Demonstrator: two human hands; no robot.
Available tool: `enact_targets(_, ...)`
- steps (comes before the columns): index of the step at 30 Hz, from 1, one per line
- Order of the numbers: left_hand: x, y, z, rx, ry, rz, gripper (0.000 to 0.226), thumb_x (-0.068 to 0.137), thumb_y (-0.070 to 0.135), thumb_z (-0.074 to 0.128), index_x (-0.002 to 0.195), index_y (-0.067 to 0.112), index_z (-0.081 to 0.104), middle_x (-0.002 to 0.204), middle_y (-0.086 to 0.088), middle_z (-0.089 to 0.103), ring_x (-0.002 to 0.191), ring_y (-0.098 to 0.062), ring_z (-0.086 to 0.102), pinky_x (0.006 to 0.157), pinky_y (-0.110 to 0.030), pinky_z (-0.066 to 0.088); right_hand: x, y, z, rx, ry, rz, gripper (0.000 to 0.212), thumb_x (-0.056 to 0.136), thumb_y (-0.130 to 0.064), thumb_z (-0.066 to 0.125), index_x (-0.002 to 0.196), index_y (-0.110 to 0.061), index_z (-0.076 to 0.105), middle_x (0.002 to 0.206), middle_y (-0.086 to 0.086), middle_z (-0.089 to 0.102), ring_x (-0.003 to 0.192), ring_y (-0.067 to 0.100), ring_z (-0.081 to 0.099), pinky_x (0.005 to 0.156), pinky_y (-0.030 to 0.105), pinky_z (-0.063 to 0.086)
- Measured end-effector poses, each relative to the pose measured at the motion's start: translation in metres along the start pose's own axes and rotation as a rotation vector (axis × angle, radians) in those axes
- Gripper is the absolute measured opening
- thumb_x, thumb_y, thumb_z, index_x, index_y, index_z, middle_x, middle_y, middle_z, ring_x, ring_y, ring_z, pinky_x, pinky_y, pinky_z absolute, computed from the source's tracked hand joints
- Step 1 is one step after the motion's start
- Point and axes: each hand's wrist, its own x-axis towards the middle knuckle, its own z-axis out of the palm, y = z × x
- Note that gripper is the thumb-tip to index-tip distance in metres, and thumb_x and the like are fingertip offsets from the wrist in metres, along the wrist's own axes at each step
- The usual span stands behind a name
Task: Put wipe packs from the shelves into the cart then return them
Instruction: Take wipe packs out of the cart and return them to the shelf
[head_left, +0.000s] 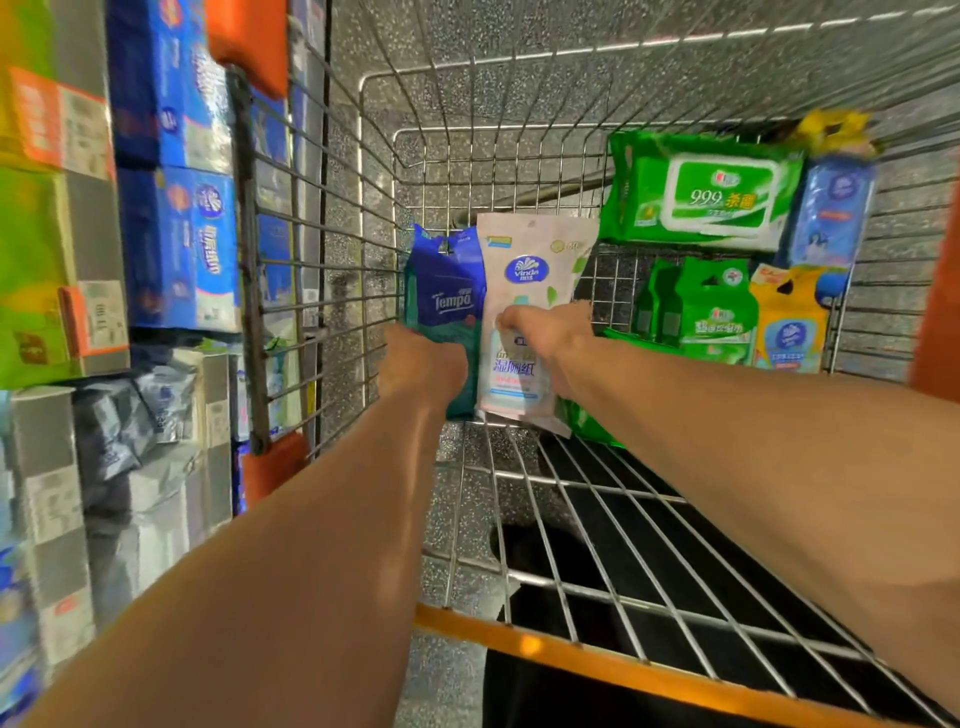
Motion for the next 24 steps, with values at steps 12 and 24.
enact_targets(12,-0.01,0.01,0.01,-0.19,0.04,-0.087,0.063,0.073,0.026,0.07,0.125,0.015,0.037,0.108,-0.008,0.063,0.098,-0.031,0.062,0.082,-0.047,0.058,0.004,0.001,0.005,0.089,0.064,-0.003,0.082,0.048,-0.036,0.076,0.122,-0.014,0.047,0.098,0.004,0.069,0.082,0.025,0.069,0.076,0.043,0.06)
enact_targets(24,0.017,0.017,0.001,0.094,-0.051,0.185,0.06,0.086,0.032,0.068,0.136,0.018,0.038,0.121,-0.008,0.062,0.107,-0.032,0.062,0.09,-0.039,0.051,-0.008,-0.002,0.016,0.053,0.074,-0.08,0.094,0.044,-0.06,0.081,0.124,-0.023,0.048,0.11,-0.001,0.068,0.097,0.027,0.066,0.091,0.044,0.055)
